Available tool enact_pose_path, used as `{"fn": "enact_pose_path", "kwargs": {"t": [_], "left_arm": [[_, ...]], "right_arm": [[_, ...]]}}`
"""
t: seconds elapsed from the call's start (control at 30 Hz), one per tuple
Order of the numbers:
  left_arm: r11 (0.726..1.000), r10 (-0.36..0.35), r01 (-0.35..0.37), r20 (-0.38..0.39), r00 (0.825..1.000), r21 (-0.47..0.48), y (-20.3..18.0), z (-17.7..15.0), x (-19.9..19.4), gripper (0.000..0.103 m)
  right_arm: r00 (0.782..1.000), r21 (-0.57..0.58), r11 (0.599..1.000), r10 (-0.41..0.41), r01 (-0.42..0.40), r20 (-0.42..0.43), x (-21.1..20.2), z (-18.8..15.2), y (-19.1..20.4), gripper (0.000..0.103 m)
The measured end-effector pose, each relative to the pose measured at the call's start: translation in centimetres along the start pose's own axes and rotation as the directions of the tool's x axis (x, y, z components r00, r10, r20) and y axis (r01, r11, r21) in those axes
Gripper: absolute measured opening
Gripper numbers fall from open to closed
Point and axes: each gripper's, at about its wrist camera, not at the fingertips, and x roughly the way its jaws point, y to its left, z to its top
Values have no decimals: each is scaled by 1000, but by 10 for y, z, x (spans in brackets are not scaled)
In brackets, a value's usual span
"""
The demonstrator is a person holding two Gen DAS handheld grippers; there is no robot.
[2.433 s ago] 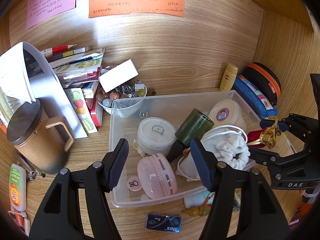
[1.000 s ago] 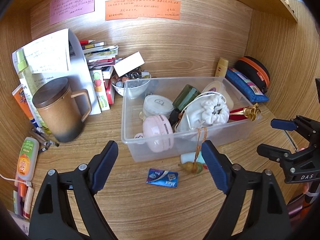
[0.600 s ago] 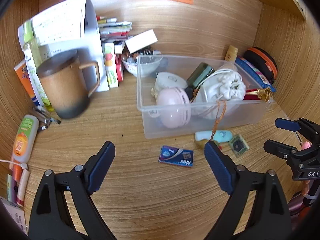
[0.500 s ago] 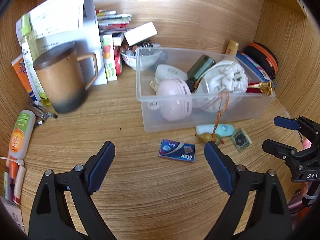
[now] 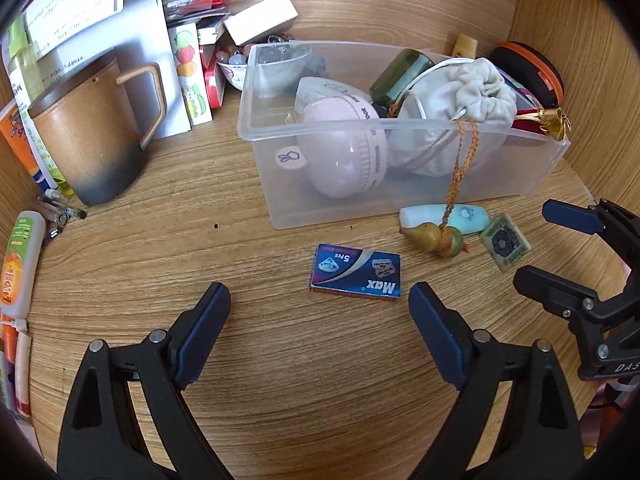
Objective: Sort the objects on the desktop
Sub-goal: 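Move the left gripper toward the blue Max card while the right approaches the small square trinket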
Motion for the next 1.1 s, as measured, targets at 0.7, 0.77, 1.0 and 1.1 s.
{"fn": "enact_pose_path", "kwargs": {"t": [0.7,0.77,1.0,1.1], "left_arm": [[998,18,-19,13,1000,58,-13,5,9,74],[998,19,-19,14,1000,57,-12,6,9,73],[998,18,-19,19,1000,63,-17,6,10,66],[997,10,-11,21,1000,72,-20,8,11,62]], "right_arm": [[996,-6,999,47,-47,-79,26,4,-1,54],[996,-3,999,48,-48,-78,26,5,-2,54],[997,2,1000,30,-30,-75,26,6,-3,40],[997,11,999,31,-30,-73,26,6,-6,36]]}}
